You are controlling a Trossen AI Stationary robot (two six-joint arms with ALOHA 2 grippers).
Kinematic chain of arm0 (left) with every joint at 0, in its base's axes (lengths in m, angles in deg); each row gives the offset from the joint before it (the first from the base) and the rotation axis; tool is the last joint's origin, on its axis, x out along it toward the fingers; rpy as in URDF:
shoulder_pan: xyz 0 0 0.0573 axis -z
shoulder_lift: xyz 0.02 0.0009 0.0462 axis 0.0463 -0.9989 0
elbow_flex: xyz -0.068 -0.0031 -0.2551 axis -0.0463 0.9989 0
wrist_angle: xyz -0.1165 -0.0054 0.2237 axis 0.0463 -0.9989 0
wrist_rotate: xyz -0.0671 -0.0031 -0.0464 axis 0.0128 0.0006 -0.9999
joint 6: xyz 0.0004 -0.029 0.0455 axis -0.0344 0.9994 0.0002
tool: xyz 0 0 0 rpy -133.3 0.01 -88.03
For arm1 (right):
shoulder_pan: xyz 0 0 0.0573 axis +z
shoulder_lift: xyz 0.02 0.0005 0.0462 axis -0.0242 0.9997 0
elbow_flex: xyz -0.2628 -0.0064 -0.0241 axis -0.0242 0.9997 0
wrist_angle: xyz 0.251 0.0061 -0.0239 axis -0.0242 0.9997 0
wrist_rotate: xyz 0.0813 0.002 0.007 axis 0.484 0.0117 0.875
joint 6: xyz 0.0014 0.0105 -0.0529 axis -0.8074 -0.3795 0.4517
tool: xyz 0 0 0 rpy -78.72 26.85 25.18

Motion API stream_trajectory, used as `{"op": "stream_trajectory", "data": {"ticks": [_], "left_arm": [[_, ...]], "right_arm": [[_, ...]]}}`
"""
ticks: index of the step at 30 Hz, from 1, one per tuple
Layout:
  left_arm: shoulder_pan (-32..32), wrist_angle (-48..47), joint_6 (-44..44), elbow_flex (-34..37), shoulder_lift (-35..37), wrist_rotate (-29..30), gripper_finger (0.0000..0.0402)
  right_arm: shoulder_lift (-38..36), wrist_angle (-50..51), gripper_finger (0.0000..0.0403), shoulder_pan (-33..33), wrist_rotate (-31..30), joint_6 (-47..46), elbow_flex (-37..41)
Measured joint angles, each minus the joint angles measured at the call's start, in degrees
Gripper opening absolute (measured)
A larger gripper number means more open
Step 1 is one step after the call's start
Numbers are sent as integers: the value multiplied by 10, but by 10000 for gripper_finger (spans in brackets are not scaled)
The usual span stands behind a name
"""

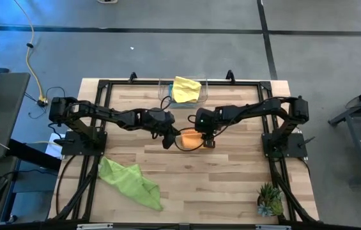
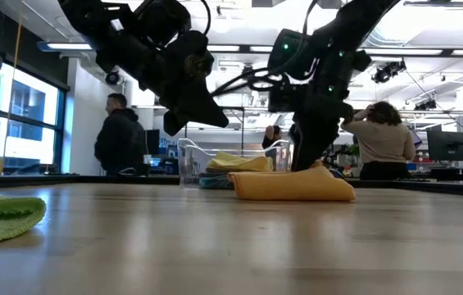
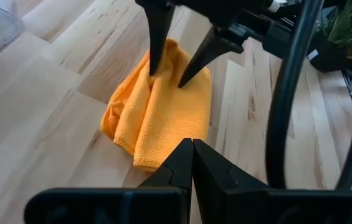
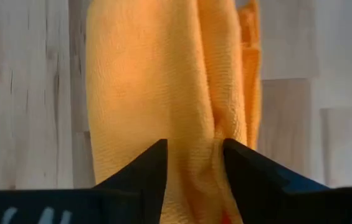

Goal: Fold microfiber towels
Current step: Fold the orange towel

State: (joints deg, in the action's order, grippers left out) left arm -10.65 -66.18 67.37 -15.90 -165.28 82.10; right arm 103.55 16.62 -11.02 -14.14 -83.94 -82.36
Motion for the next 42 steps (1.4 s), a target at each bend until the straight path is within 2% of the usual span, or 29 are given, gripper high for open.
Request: {"op": "stream_trajectory", "data": {"ticks": [6, 14, 22, 34, 40, 42], "left_arm": [[0, 0, 0, 0, 0, 1, 0], [0, 0, 1, 0, 0, 2, 0], [0, 0, 1, 0, 0, 2, 0], [2, 10, 5, 0, 0, 4, 0], [9, 37, 5, 0, 0, 7, 0], [11, 37, 5, 0, 0, 23, 1]], "right_arm": [[7, -6, 101, 0, -1, 0, 0], [3, -3, 8, -3, -4, -12, 0], [-49, -1, 3, -14, 6, -60, -2], [-45, -14, 1, -42, 2, -101, 40], [-45, -54, 0, -43, 1, -137, 72], [-45, -57, 0, -43, 1, -150, 78]]}}
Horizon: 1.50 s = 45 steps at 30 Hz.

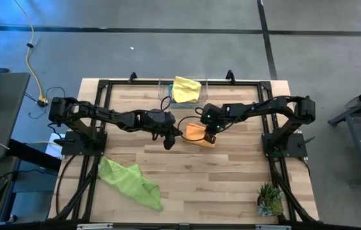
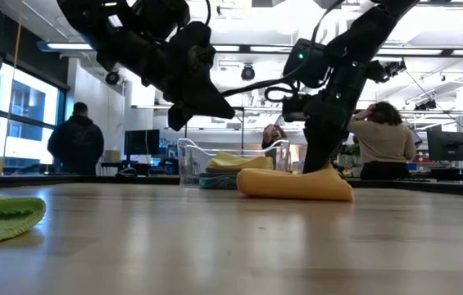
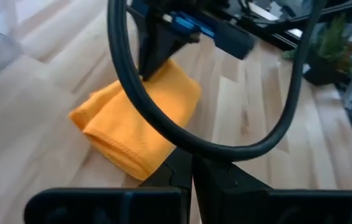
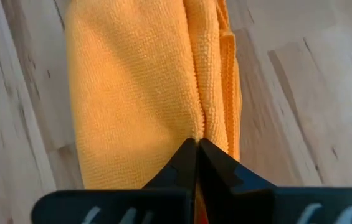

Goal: Fold microfiber towels
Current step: Fold the orange towel

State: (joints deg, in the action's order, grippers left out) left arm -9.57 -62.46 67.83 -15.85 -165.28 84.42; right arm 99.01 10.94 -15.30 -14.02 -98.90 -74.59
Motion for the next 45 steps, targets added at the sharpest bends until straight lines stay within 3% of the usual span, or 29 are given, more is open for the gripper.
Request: {"op": "stream_trajectory", "data": {"ticks": [14, 22, 34, 38, 45], "left_arm": [[11, 142, -13, -18, -117, 14, 0], [-1, 201, 20, -20, -186, 109, 0], [-13, 242, 70, -29, -262, 131, 0], [-13, 242, 75, -35, -271, 132, 0], [-13, 234, 75, -35, -272, 131, 0]], "right_arm": [[0, -19, 0, -53, 3, -81, 1], [0, -26, 0, -57, 9, -131, 1], [0, -7, 4, -56, -20, -225, 1], [-8, 51, 44, -64, 11, -219, -14], [-68, 207, 180, -96, 98, -220, -53]]}}
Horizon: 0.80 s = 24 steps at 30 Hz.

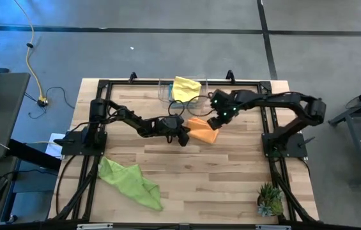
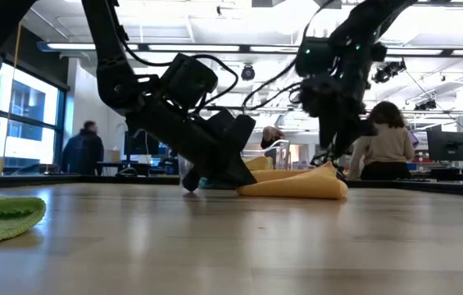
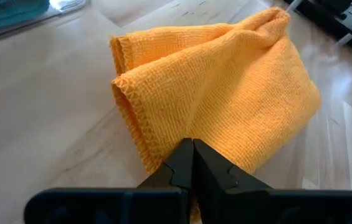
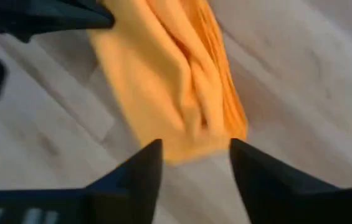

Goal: Fold microfiber towels
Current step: Fold the orange towel, then put the orange towel into the transparent bin

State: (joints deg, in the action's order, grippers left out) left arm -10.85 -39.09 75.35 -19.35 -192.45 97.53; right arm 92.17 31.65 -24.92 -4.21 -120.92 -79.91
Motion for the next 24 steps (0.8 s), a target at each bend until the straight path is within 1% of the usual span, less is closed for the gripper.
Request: {"op": "stream_trajectory", "data": {"ticks": [3, 6, 8, 11, 12, 14, 17, 19, 24], "left_arm": [[0, -2, 0, 0, 0, -2, 0], [0, -3, 0, 0, 0, -2, 0], [0, -3, 0, 0, 0, -2, 0], [0, -3, 0, 0, 0, -4, 0], [0, -3, 0, 0, 0, -5, 0], [0, -4, 0, 0, 1, -5, 0], [0, -4, 0, -1, 1, -6, 0], [0, -4, 0, -1, 1, -6, 0], [0, -4, -5, -1, 1, -6, 0]], "right_arm": [[-32, 25, 228, -2, 11, -56, 27], [-58, -18, 252, 15, 5, -151, 84], [-72, -83, 258, 29, -2, -219, 128], [-84, -221, 261, 54, -8, -325, 185], [-83, -251, 262, 61, -21, -356, 200], [-80, -280, 262, 74, -55, -402, 223], [-72, -293, 262, 85, -116, -440, 234], [-64, -295, 262, 86, -143, -451, 235], [-40, -376, 262, 86, -149, -447, 235]]}}
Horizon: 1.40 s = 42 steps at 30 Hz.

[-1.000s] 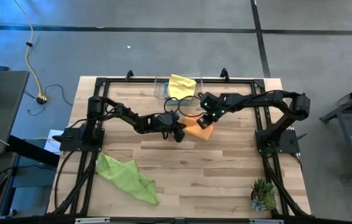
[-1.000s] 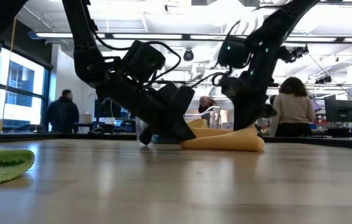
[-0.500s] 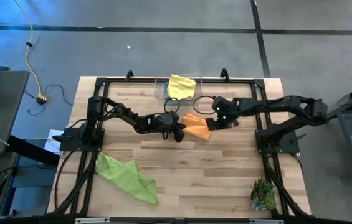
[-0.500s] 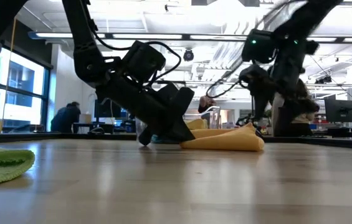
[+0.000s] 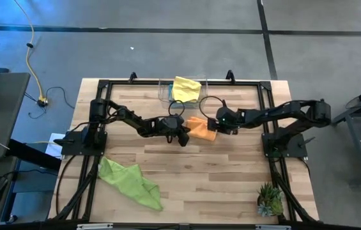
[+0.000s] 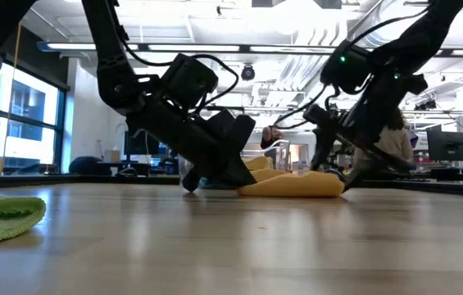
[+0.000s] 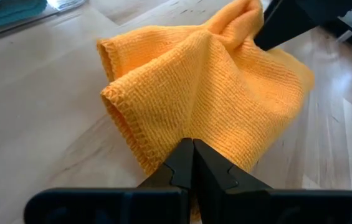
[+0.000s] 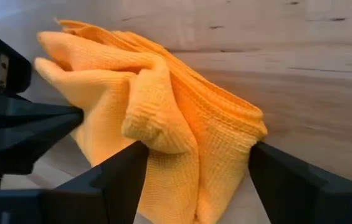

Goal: Fold microfiber towels
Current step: Put the orange towel into the transparent bin

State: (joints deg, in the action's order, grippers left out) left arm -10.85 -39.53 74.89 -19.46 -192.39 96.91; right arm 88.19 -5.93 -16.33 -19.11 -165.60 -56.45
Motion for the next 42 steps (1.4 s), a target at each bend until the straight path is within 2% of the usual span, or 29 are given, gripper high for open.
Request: {"op": "stream_trajectory", "data": {"ticks": [6, 10, 18, 21, 25, 28, 30, 34, 39, 42], "left_arm": [[0, -3, -2, 0, 0, -5, 0], [0, -4, -1, 0, 0, -7, 0], [0, -5, -2, 0, 0, -9, 0], [0, -6, -2, 0, 0, -10, 0], [0, -6, -2, -1, 0, -10, 0], [0, -6, -2, -1, 0, -10, 0], [0, -7, -2, -1, 0, -10, 0], [0, -7, -2, -1, 0, -10, 0], [0, -7, -2, -1, 0, -11, 0], [0, -7, -2, -1, 0, -11, 0]], "right_arm": [[22, -24, 262, 0, 0, -20, -1], [5, -9, 262, -1, 10, -20, 0], [-9, 7, 252, 0, -36, -20, 1], [-9, 31, 225, 0, -58, -20, 1], [-9, 79, 163, 0, -65, -19, 1], [-10, 98, 126, 0, -44, -8, -1], [-12, 109, 118, -1, -16, 12, -5], [-44, 144, 137, -8, 40, 52, -23], [-99, 158, 207, -32, 38, 81, -35], [-100, 131, 252, -49, 15, 82, -36]]}}
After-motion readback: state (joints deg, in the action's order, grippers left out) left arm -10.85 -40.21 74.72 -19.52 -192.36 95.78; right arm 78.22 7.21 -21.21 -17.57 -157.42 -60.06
